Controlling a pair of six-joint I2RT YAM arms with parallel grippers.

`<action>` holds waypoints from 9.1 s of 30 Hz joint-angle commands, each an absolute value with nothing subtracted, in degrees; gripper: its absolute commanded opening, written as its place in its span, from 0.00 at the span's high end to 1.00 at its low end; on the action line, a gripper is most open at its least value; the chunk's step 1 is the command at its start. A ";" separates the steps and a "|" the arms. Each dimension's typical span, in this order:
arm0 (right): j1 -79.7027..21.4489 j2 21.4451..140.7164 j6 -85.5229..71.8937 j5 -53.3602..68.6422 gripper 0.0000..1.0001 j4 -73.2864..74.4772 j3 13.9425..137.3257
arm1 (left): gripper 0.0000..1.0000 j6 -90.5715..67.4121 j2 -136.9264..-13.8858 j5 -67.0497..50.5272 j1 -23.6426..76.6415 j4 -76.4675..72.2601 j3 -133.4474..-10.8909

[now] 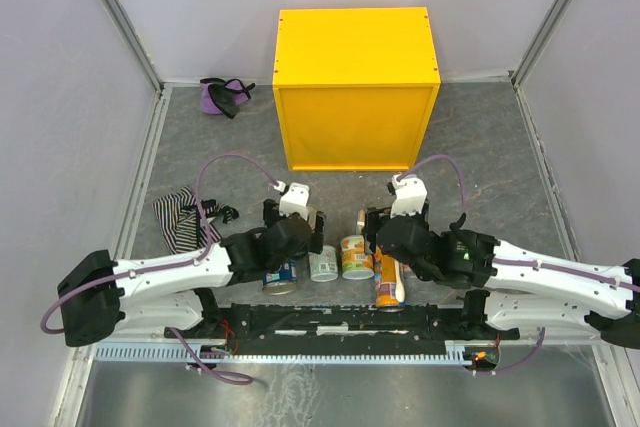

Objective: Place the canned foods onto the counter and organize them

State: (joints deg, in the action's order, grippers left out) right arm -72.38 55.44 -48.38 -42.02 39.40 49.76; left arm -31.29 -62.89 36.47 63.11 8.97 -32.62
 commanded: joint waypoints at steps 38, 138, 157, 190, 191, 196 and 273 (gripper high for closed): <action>-72.59 53.81 -46.58 -42.20 0.13 33.14 48.93 | 0.97 -25.49 -68.22 42.98 60.46 0.30 -38.41; -60.20 52.38 -73.31 -23.54 0.04 -19.34 40.54 | 0.97 -93.60 -45.58 1.13 38.14 -23.08 -43.93; -59.99 53.33 -74.58 -25.87 0.03 -26.50 39.21 | 0.97 -96.49 -43.92 -0.18 38.19 -26.68 -41.60; -59.85 70.79 -66.17 -27.83 0.00 -30.85 55.13 | 0.97 -96.89 -45.02 -1.29 38.23 -29.51 -41.47; -59.85 71.30 -66.18 -27.97 0.00 -30.76 55.52 | 0.97 -96.98 -44.93 -1.30 38.25 -29.67 -41.30; -59.77 73.47 -66.82 -28.64 0.00 -31.16 56.07 | 0.97 -96.95 -44.96 -1.79 38.23 -30.96 -40.39; -53.54 76.67 -62.95 -14.21 0.98 -48.42 57.69 | 0.31 -77.11 -42.67 -4.43 33.84 -8.39 -49.32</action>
State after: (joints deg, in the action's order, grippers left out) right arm -54.50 79.33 -70.02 -16.23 -47.27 53.54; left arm -81.17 -43.70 -3.88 33.23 -5.85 -45.71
